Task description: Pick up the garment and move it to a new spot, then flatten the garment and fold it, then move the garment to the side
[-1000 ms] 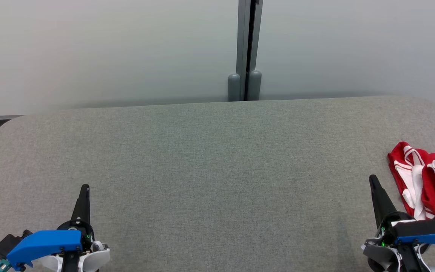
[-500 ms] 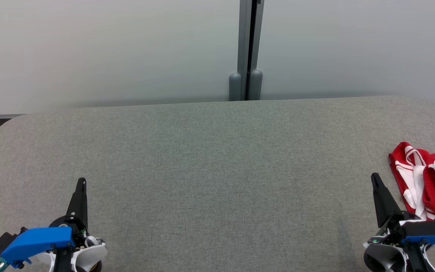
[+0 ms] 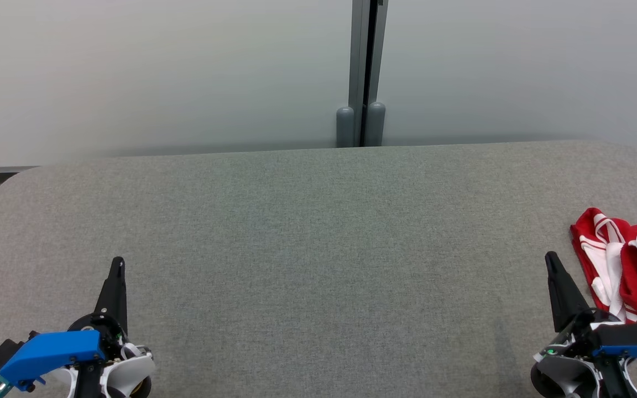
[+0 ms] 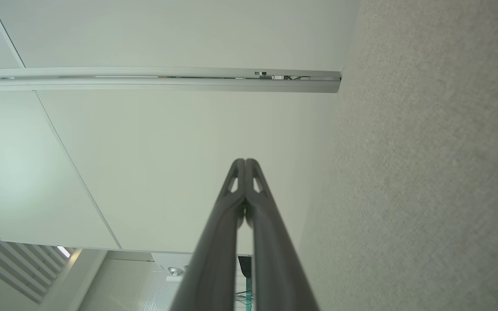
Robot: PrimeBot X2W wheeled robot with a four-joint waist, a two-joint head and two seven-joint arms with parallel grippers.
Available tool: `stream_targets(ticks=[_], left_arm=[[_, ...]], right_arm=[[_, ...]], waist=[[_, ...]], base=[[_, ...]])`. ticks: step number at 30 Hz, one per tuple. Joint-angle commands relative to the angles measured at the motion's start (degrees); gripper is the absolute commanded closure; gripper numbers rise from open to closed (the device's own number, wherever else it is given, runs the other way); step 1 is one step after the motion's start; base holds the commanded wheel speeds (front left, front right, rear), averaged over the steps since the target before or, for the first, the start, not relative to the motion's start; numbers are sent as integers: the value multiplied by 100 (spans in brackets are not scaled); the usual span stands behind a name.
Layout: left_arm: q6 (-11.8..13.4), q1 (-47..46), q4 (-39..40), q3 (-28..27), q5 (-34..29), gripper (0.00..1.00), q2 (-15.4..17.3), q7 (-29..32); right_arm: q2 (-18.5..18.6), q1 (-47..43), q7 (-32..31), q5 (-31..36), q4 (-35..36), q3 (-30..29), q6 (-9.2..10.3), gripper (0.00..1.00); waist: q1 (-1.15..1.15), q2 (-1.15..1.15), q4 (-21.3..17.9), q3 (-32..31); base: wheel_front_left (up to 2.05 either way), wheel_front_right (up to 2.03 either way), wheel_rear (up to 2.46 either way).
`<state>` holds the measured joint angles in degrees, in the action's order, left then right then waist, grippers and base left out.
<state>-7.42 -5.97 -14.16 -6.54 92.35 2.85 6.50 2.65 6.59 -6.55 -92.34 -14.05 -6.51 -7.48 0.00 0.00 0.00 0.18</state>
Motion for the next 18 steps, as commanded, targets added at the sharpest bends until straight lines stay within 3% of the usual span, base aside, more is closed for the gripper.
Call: stream_targets(ticks=[1, 18], left_arm=[[-26, -54, 28, -10, 16, 100, 5, 25], [-26, -53, 29, -9, 16, 100, 5, 25]], right_arm=[[42, -78, -19, -15, 25, -15, -2, 100], [41, -78, -18, -15, 25, -14, -2, 100]], waist=[[0, 0, 0, 0], [0, 0, 0, 0]], base=[[0, 0, 0], [0, 0, 0]])
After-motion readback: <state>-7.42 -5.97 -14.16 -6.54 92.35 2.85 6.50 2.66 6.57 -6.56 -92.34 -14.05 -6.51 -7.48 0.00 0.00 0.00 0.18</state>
